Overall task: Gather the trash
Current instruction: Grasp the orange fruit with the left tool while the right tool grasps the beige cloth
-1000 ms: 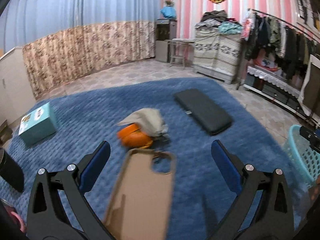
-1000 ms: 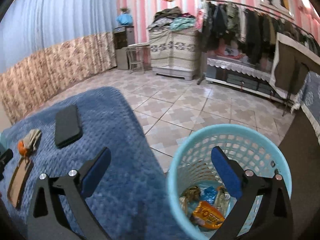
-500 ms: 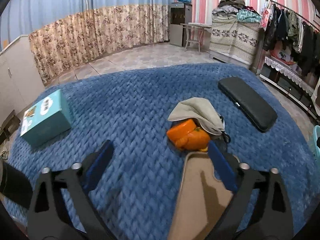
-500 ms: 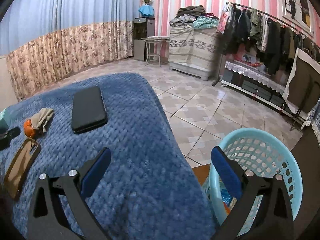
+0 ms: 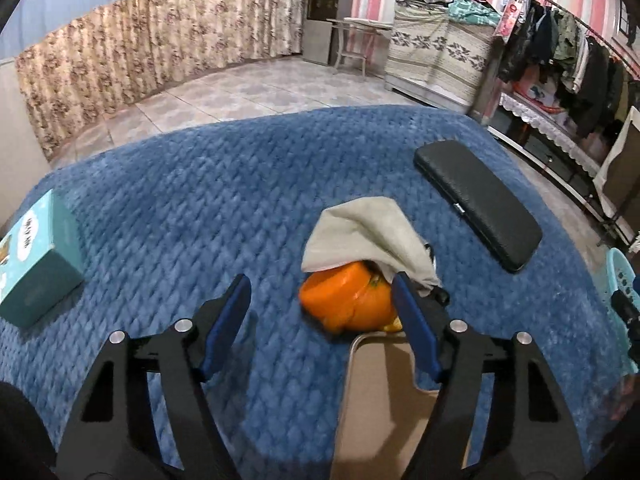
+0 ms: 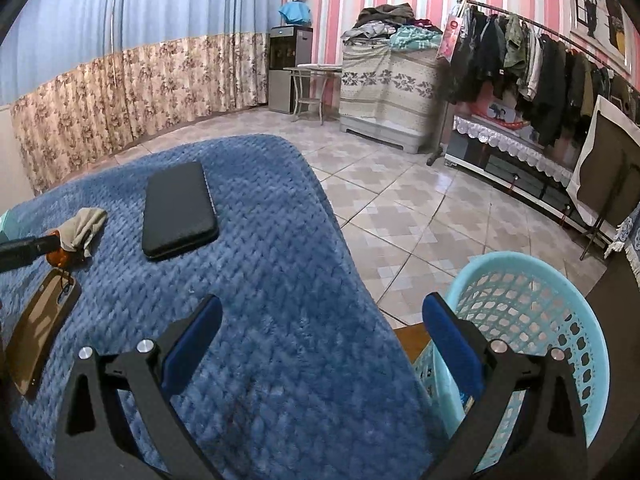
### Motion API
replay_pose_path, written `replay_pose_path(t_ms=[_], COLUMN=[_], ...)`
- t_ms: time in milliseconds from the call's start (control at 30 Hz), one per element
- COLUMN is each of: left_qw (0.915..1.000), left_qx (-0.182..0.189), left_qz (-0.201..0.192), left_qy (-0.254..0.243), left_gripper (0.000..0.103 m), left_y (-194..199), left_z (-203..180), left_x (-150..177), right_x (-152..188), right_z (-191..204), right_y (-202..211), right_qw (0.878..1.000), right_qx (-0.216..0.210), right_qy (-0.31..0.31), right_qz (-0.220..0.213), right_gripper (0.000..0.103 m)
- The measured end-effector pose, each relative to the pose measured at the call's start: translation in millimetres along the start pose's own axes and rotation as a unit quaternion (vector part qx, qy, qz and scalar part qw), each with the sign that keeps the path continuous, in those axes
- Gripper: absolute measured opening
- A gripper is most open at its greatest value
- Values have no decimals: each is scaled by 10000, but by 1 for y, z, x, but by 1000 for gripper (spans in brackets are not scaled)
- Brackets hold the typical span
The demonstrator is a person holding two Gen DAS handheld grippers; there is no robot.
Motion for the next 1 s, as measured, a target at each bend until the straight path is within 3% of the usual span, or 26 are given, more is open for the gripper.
replay_pose_path(t_ms=[133,200,333,567,833,1000], left_qw=[9997,9984,9989,9992,9902,9847], left_qx=[225,533,471,22,-974,-1019], left_qz=[87,169,-18,-280,-797,-1090], left_qy=[-65,4,-48,289,609,897], left_gripper=[61,47,41,41,41,41], left_y=[-12,-17,-10,23,58,70], left_z=[-3,-4,-5,34,72,83], left_x=[-5,-8,-3,20,67,75], right_x=[0,1,1,2,4,8], right_z=[8,12,17,30,53,79], right_y=[-4,-4,-5,-4,5,23], right_qw=[10000,9999,9998,9993,9979,9932], right_qx=[-14,-14,-6,-34,-188,-323], right_qy=[67,129,204,368,611,1056], right_qz=[33,40,63,64,-88,-364], right_gripper=[98,98,98,98,98,98])
Point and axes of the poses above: each gripper's, at about its wrist camera, not at the fingertips, and y roughly against the way its jaws point, z to its left, x to its underside, the point moved 4 cm from there along -y, roughly the way its jaws point, and after that the axes turned 6 degrees about z, right-handed, at the moved point
